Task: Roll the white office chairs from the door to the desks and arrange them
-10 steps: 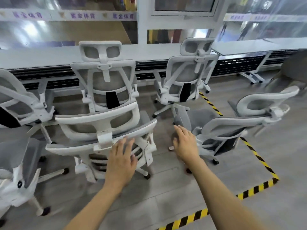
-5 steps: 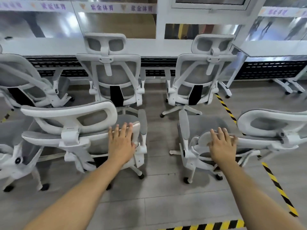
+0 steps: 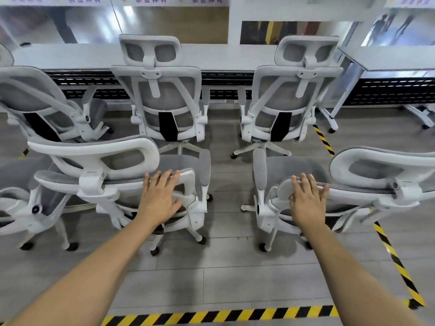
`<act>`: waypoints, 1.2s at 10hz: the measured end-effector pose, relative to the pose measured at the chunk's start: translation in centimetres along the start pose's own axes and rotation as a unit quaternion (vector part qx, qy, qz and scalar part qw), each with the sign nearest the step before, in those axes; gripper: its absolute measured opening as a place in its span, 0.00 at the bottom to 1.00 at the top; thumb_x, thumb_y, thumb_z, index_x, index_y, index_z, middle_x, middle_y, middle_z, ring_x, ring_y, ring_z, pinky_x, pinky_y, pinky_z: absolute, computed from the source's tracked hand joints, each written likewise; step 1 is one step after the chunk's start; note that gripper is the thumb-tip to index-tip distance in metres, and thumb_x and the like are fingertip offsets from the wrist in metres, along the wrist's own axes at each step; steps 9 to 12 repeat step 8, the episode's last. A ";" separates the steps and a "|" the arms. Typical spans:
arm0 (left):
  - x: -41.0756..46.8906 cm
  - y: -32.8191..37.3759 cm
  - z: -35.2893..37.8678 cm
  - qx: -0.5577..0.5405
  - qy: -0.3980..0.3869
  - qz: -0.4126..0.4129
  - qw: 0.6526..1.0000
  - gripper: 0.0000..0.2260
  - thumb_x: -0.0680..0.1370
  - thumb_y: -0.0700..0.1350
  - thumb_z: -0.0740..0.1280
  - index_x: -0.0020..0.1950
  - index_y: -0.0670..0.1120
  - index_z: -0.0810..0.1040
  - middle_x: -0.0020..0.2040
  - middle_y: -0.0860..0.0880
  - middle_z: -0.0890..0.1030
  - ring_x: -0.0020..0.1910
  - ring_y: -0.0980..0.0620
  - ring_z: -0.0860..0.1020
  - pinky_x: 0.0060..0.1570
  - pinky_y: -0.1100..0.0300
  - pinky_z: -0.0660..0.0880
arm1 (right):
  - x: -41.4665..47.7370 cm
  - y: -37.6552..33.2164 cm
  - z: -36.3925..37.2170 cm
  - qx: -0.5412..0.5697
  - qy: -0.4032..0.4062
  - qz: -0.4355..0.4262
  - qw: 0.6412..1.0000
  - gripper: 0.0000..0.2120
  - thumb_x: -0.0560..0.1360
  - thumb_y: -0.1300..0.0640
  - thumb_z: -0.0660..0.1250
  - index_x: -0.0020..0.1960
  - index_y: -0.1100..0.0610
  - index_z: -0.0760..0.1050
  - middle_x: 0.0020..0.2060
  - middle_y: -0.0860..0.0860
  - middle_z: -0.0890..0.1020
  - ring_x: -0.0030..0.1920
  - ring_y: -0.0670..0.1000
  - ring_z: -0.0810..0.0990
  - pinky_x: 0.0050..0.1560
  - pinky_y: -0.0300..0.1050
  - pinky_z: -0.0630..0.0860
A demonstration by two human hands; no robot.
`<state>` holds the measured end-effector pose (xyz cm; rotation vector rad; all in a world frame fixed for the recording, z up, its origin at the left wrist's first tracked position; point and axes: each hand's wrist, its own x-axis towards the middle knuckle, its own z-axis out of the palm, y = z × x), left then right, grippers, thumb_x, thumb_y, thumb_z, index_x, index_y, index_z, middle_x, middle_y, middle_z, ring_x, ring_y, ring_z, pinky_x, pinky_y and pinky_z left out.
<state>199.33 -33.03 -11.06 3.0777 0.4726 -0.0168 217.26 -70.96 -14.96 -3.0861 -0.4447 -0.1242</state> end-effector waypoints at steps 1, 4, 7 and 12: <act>-0.3 -0.5 -0.2 -0.005 -0.005 0.008 1.000 0.38 0.74 0.55 0.68 0.80 0.51 0.55 0.77 0.47 0.63 0.77 0.39 0.59 0.77 0.38 0.47 | -0.1 0.6 -0.1 -0.006 -0.008 -0.005 1.000 0.29 0.78 0.57 0.63 0.78 0.53 0.62 0.78 0.55 0.63 0.80 0.57 0.54 0.77 0.68 0.43; -0.6 0.2 -0.9 -0.006 -0.020 -0.013 1.000 0.37 0.77 0.57 0.65 0.81 0.51 0.50 0.81 0.48 0.55 0.80 0.42 0.52 0.78 0.40 0.43 | -0.7 0.8 -0.5 -0.029 -0.022 0.013 0.999 0.29 0.80 0.51 0.59 0.80 0.52 0.56 0.80 0.54 0.58 0.81 0.56 0.48 0.76 0.65 0.37; -7.3 0.8 -4.6 -0.108 0.039 -0.050 0.992 0.22 0.79 0.51 0.62 0.73 0.54 0.67 0.78 0.50 0.64 0.74 0.44 0.62 0.72 0.43 0.60 | -4.0 -6.4 -5.3 0.152 0.029 -0.031 0.987 0.27 0.77 0.56 0.65 0.76 0.55 0.65 0.73 0.57 0.70 0.70 0.61 0.69 0.70 0.60 0.67; -11.5 -1.3 -6.6 -0.120 0.093 -0.031 0.988 0.18 0.79 0.51 0.62 0.69 0.53 0.73 0.71 0.51 0.72 0.68 0.45 0.67 0.67 0.45 0.66 | -8.8 -12.3 -8.8 0.232 0.067 -0.089 0.966 0.25 0.78 0.57 0.65 0.74 0.55 0.67 0.67 0.56 0.74 0.63 0.61 0.73 0.63 0.58 0.70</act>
